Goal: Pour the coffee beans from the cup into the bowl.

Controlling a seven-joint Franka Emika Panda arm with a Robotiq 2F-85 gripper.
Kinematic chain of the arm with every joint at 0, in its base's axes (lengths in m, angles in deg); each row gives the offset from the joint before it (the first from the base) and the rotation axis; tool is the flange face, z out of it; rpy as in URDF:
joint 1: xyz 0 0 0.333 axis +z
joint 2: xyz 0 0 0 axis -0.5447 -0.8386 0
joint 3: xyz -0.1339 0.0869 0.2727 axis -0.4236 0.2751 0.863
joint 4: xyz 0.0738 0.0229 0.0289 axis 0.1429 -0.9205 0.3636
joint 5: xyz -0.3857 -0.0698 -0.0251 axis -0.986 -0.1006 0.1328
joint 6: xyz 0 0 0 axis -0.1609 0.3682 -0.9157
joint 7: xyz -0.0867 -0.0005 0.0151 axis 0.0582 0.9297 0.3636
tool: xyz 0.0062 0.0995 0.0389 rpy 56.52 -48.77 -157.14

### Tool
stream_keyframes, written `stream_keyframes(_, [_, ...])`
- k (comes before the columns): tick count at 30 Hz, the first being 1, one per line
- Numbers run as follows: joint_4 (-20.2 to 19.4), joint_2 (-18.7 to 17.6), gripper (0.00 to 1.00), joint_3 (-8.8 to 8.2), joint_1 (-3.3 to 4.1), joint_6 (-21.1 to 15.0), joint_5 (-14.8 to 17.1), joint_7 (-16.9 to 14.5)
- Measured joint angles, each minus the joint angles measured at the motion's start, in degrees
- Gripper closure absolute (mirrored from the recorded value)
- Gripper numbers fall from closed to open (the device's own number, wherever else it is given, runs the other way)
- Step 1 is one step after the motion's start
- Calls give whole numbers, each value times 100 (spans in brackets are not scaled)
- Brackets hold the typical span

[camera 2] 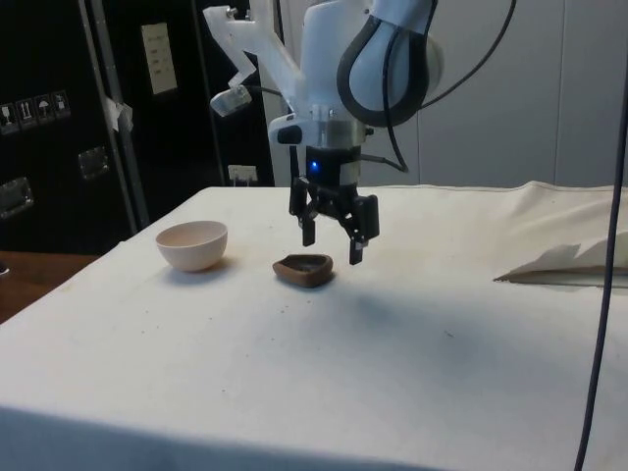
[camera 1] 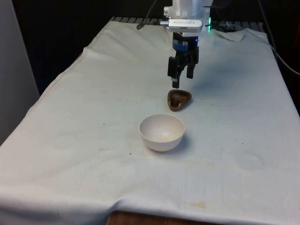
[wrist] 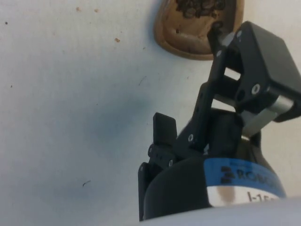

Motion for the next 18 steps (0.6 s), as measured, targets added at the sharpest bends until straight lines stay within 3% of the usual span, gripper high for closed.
stream_keyframes(11, [0,-183,0,0,6,-292,-17,-327])
stream_keyframes(18, [0,-298,0,-11,6,-470,-201,-401])
